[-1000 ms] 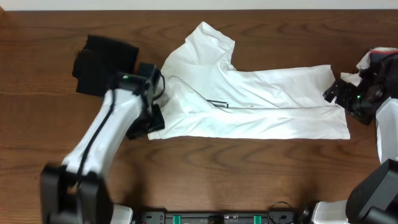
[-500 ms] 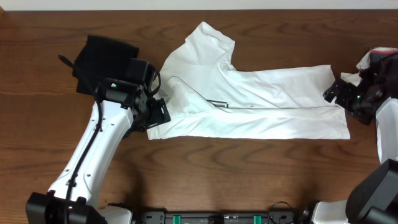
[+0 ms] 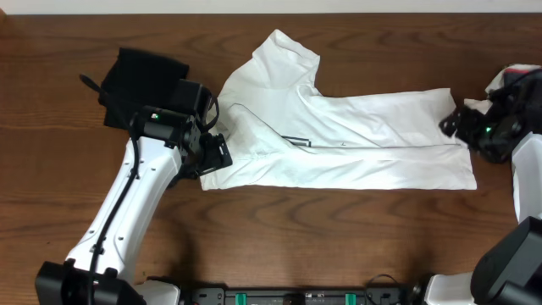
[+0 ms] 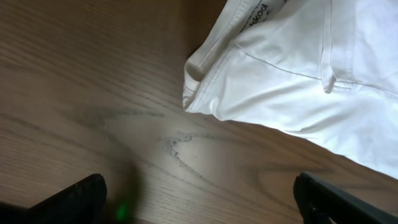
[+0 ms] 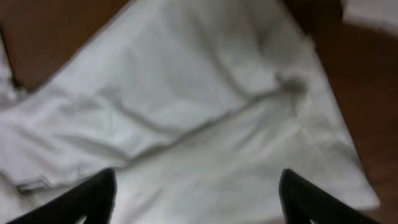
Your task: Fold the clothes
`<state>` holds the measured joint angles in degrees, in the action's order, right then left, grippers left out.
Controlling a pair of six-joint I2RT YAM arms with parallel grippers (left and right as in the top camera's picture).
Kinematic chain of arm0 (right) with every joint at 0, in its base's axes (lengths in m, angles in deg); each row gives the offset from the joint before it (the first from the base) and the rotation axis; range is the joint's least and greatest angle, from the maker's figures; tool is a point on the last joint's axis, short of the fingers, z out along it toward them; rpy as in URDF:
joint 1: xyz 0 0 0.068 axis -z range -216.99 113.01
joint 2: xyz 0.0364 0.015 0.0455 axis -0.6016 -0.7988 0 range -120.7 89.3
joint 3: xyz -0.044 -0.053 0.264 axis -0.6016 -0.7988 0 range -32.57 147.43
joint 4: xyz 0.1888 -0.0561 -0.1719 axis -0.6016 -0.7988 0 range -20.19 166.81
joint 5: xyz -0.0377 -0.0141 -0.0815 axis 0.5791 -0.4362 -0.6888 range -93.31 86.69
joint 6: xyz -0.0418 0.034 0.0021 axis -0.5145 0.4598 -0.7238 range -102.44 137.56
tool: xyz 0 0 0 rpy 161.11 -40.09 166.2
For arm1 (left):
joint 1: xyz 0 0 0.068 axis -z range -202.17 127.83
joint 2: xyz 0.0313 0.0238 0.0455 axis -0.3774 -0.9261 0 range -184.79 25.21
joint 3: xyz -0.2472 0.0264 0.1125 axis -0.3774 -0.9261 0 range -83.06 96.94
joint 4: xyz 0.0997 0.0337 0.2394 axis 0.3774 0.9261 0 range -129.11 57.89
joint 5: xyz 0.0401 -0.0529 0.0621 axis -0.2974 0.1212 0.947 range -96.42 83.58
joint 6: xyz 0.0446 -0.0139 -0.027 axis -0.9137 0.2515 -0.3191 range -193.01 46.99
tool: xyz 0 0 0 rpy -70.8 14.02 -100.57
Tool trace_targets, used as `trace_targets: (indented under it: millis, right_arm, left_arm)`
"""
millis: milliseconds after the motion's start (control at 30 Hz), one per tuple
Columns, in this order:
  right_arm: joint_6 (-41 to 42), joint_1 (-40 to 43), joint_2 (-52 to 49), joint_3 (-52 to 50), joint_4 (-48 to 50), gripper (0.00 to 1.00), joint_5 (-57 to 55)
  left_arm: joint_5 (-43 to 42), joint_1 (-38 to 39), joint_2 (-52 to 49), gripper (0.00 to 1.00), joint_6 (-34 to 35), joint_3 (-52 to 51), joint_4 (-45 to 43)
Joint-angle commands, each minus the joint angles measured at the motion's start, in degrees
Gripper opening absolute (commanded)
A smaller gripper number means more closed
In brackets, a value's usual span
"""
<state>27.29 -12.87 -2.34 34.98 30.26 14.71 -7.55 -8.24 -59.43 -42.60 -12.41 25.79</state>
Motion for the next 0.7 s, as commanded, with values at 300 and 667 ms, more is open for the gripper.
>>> trace_targets:
  millis: [300,667]
  right_arm:
    - [3.43,-0.57,0.24,-7.76,-4.28,0.01,0.00]
    - [6.54,-0.57,0.24,-21.42,15.41,0.01,-0.11]
  left_arm:
    - [0.50,-0.15,0.09,0.98,0.33,0.55,0.17]
    - [0.50,-0.15,0.09,0.98,0.33,0.55,0.15]
